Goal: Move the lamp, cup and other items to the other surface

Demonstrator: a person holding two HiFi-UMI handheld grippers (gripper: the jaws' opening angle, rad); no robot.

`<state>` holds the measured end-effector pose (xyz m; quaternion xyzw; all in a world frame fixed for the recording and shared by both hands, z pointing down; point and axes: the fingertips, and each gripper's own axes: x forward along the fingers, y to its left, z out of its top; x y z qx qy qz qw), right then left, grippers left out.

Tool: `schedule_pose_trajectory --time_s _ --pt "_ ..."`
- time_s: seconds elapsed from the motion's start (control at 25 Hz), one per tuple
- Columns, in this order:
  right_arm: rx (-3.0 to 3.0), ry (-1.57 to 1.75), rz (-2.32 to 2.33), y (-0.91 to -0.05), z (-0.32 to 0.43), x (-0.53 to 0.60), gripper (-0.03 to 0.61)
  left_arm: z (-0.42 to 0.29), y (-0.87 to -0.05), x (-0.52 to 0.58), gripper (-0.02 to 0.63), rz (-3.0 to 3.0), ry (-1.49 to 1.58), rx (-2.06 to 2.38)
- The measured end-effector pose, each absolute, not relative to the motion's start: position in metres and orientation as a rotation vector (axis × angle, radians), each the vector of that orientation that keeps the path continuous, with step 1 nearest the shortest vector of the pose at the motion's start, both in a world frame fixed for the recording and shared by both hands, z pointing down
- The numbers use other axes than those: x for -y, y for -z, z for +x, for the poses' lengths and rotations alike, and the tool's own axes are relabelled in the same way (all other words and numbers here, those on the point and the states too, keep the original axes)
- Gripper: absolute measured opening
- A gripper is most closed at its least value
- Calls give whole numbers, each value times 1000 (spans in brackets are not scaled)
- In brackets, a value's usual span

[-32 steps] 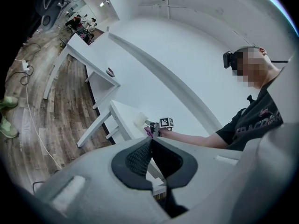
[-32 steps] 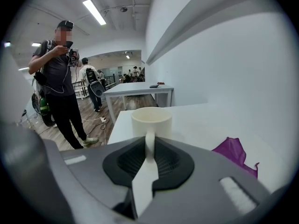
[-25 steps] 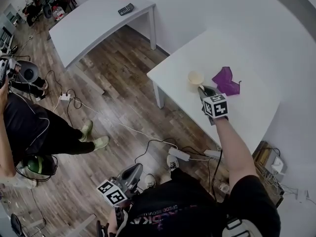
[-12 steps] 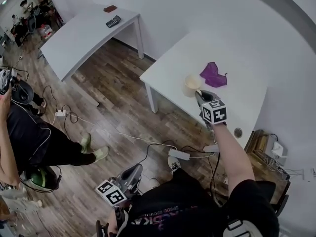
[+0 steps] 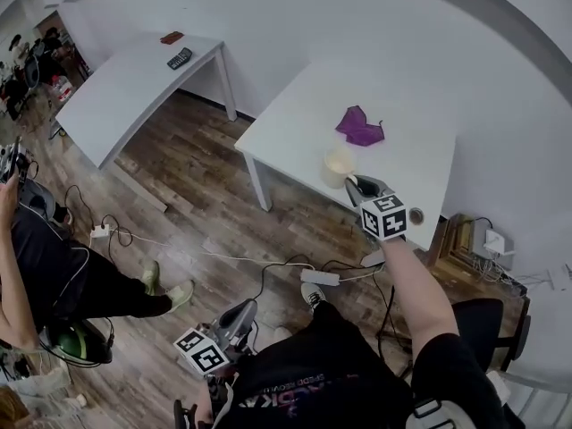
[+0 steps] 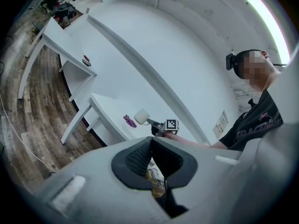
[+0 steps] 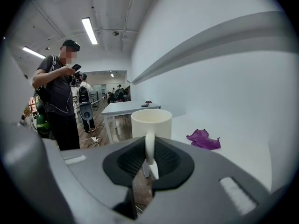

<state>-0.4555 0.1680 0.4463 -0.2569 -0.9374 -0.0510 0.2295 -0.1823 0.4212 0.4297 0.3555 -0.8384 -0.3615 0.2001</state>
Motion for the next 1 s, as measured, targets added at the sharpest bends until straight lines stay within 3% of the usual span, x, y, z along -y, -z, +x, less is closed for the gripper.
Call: schedule_pose_trajectory --time_s 1.0 --pt "2713 -4 -285 -414 -287 -70 46 -144 -430 -354 -2 1438 895 1997"
